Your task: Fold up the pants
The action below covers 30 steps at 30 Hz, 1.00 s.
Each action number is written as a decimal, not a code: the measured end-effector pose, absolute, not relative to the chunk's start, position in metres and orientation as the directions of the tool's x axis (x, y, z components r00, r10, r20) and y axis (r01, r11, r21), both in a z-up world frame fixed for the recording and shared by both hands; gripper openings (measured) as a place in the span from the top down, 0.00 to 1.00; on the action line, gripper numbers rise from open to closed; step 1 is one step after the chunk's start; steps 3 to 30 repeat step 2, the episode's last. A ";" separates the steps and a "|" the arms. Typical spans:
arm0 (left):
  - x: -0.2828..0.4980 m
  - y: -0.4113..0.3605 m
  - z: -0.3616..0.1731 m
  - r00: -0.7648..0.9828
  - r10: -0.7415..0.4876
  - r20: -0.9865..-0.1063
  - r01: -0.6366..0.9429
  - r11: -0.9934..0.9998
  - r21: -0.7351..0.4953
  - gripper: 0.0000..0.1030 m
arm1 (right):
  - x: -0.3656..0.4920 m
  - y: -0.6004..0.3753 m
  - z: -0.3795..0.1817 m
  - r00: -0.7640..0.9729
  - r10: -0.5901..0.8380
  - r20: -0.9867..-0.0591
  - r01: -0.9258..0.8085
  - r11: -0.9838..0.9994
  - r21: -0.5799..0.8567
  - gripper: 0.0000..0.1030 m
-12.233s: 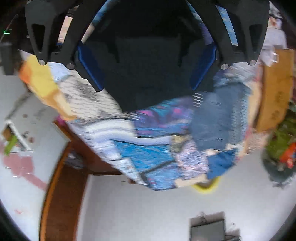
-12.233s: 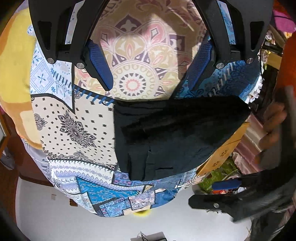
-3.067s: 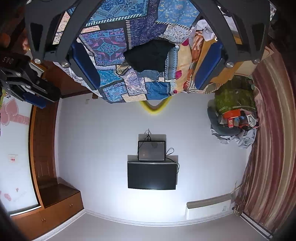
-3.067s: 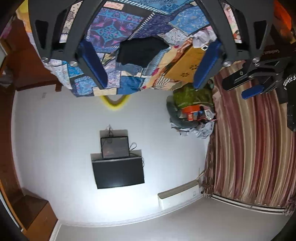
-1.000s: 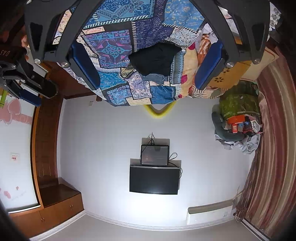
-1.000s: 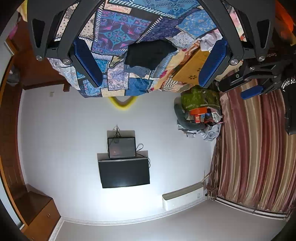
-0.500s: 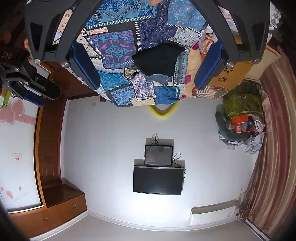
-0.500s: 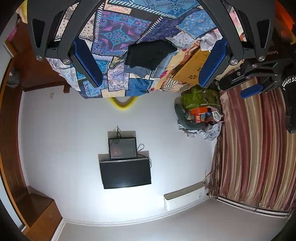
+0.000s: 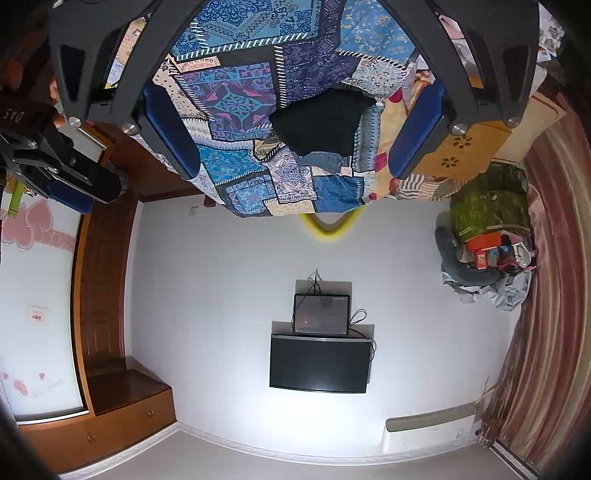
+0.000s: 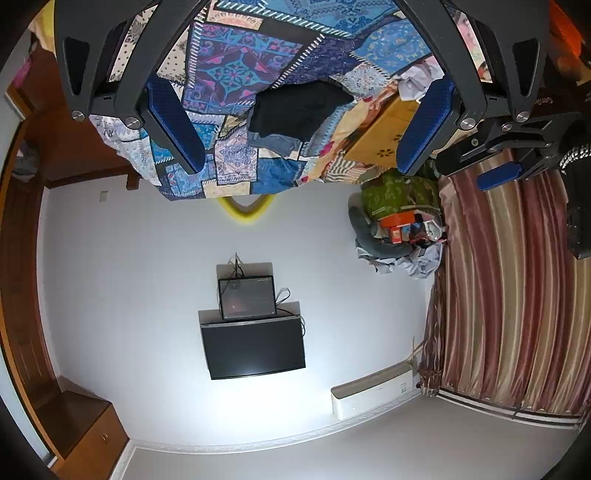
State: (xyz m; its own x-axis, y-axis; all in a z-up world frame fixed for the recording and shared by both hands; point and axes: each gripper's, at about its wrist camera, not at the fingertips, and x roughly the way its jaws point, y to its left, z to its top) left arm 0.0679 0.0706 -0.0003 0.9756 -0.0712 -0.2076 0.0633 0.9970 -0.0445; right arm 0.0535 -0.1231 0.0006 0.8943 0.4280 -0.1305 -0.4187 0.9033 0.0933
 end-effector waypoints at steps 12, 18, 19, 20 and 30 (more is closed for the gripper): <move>0.068 0.070 -0.001 0.975 -0.073 -0.211 0.065 0.997 -0.045 0.00 | 0.054 -0.123 0.000 0.894 0.428 -0.131 -0.418 0.903 0.096 0.00; 0.068 0.070 -0.001 0.975 -0.073 -0.211 0.065 0.997 -0.045 0.00 | 0.054 -0.123 0.000 0.894 0.428 -0.131 -0.418 0.903 0.096 0.00; 0.068 0.070 -0.001 0.975 -0.073 -0.211 0.065 0.997 -0.045 0.00 | 0.054 -0.123 0.000 0.894 0.428 -0.131 -0.418 0.903 0.096 0.00; 0.068 0.070 -0.001 0.975 -0.073 -0.211 0.065 0.997 -0.045 0.00 | 0.054 -0.123 0.000 0.894 0.428 -0.131 -0.418 0.903 0.096 0.00; 0.068 0.070 -0.001 0.975 -0.073 -0.211 0.065 0.997 -0.045 0.00 | 0.054 -0.123 0.000 0.894 0.428 -0.131 -0.418 0.903 0.096 0.00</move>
